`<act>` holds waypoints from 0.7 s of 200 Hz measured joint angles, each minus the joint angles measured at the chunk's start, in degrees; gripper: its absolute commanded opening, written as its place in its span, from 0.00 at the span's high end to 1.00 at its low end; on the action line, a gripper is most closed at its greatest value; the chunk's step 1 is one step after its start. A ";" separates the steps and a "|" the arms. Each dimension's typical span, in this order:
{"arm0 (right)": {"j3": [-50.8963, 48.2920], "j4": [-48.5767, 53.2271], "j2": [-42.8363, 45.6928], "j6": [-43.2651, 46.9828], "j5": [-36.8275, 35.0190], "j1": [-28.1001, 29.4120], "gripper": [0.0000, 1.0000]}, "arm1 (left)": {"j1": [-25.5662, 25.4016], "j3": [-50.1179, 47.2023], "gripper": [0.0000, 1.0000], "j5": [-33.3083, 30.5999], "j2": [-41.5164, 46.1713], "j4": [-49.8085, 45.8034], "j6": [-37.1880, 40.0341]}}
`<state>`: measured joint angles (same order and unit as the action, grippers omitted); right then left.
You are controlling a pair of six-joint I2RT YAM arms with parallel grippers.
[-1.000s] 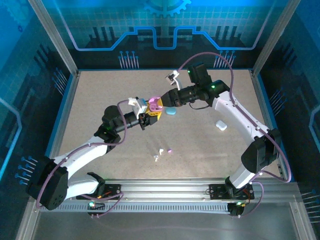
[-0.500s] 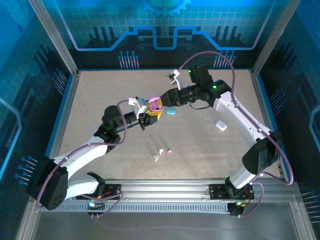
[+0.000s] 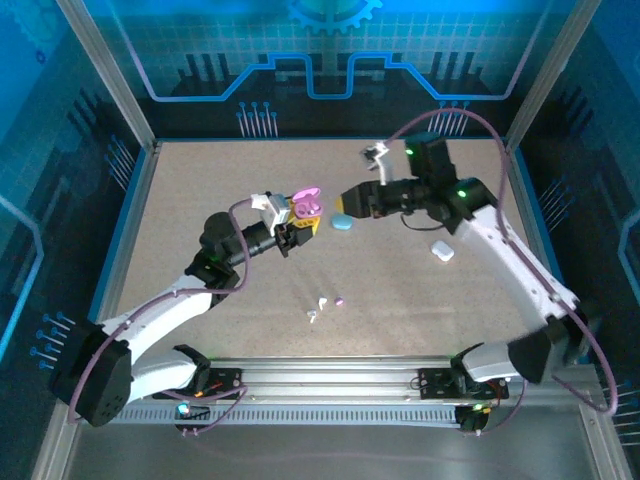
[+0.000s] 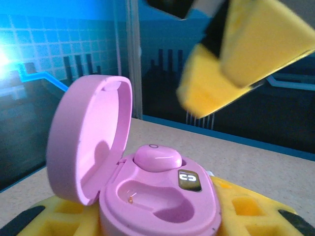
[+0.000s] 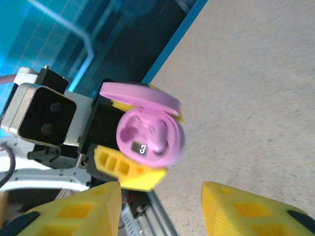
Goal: Insert wireless bluetooth earbuds into charging case
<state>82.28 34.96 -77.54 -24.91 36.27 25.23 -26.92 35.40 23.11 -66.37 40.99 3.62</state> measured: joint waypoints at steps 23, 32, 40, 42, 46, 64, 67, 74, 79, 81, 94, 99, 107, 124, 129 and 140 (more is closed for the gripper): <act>-7.50 -1.38 6.56 -2.78 -4.72 -2.47 0.57 | 0.00 -0.02 0.66 -3.48 1.01 0.04 0.81; -10.62 -1.53 7.43 -3.98 -6.32 -2.80 0.58 | 0.00 -0.20 0.66 -4.72 1.49 0.15 1.01; -12.98 -1.55 7.17 -4.92 -7.19 -2.80 0.58 | 0.00 -0.48 0.66 -5.60 1.92 0.28 1.05; -13.68 -1.55 6.97 -5.22 -7.39 -2.80 0.58 | 0.00 -0.57 0.66 -5.79 2.01 0.31 1.07; -14.99 -1.38 6.27 -5.66 -7.76 -2.71 0.58 | 0.00 -0.74 0.66 -6.19 2.27 0.35 1.09; -19.58 -1.11 1.84 -6.49 -9.03 -1.49 0.59 | 0.00 -1.33 0.66 -7.45 3.06 0.48 1.29; -20.13 -1.03 0.76 -6.38 -9.31 -0.92 0.59 | 0.00 -1.44 0.66 -7.72 3.21 0.52 1.31; -21.14 -0.55 -1.70 -5.99 -10.16 0.61 0.59 | 0.00 -1.60 0.66 -8.13 3.52 0.50 1.31; -21.46 -0.09 -3.21 -5.66 -10.69 1.66 0.58 | 0.00 -1.66 0.66 -8.37 3.69 0.52 1.33; -21.46 0.17 -4.11 -5.29 -11.02 2.38 0.58 | 0.00 -1.73 0.66 -8.46 3.80 0.55 1.36; -21.03 1.73 -8.66 -3.02 -13.07 6.23 0.58 | 0.00 -1.86 0.65 -8.96 4.46 0.50 1.46; -20.46 2.54 -10.43 -1.92 -13.77 7.69 0.57 | 0.00 -1.86 0.65 -9.07 4.66 0.52 1.46; -19.21 3.54 -13.16 -0.17 -14.58 9.70 0.57 | 0.00 -1.88 0.66 -9.40 5.27 0.50 1.46; -15.78 4.87 -18.93 3.43 -16.28 13.27 0.56 | 0.00 -1.88 0.65 -9.86 6.47 0.50 1.49; -14.91 4.92 -20.48 4.42 -16.59 14.03 0.55 | 0.00 -1.90 0.65 -9.90 6.88 0.48 1.49; -13.49 5.05 -22.95 6.21 -17.22 15.08 0.55 | 0.00 -1.92 0.65 -10.08 7.65 0.44 1.64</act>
<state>68.79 40.01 -100.49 -18.70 19.05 40.32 -26.92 33.47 13.04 -58.72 41.43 5.26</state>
